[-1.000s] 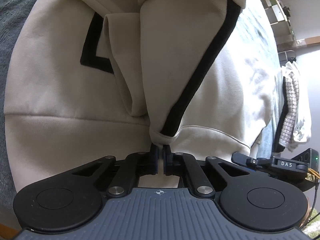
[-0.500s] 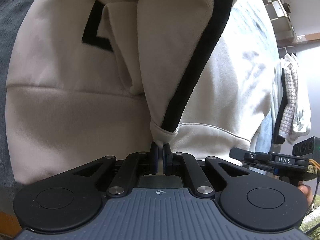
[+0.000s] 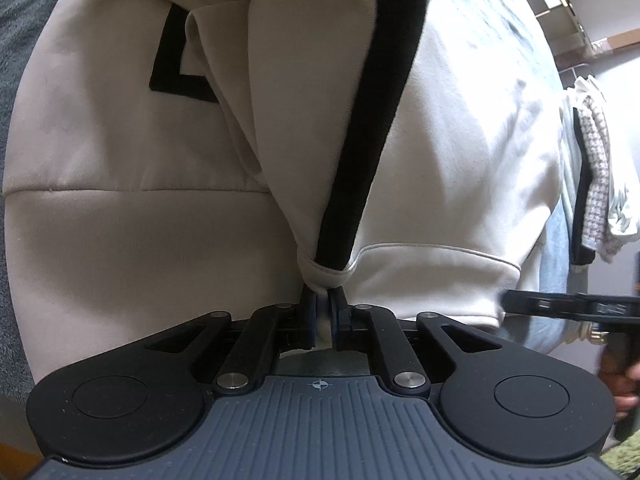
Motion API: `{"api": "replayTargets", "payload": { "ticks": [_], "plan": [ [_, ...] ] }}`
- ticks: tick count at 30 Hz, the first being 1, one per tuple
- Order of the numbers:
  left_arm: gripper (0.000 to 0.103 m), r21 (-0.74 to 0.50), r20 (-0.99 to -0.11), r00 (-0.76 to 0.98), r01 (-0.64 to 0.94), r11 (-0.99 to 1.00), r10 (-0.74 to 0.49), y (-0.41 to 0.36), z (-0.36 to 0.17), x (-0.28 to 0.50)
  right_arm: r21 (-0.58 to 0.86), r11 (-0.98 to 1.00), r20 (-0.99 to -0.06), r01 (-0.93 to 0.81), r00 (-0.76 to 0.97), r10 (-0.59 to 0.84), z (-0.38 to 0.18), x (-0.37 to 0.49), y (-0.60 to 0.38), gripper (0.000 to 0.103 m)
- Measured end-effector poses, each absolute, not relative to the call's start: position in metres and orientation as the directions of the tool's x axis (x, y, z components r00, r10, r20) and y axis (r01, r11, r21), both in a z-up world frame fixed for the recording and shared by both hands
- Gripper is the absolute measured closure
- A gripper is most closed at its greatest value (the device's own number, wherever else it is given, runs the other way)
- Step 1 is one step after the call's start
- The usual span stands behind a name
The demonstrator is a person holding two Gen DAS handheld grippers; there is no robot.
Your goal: Fold clothes
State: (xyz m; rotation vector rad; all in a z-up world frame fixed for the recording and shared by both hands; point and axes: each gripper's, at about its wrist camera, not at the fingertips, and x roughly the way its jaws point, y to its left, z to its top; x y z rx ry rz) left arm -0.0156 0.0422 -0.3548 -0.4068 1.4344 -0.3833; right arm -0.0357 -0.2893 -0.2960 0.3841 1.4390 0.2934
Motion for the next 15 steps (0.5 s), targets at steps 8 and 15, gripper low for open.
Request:
{"api": "replayTargets", "payload": {
  "ticks": [8, 15],
  "plan": [
    [0.093, -0.476, -0.871, 0.160, -0.039, 0.878, -0.465, 0.039, -0.357, -0.025, 0.458, 0.840, -0.823, -0.291, 0.217, 0.524, -0.280, -0.003, -0.216, 0.068],
    [0.091, -0.476, -0.868, 0.200, -0.082, 0.875, -0.454, 0.039, -0.353, -0.036, 0.438, 0.867, -0.856, -0.236, 0.186, 0.483, -0.341, -0.008, -0.196, 0.074]
  ]
}}
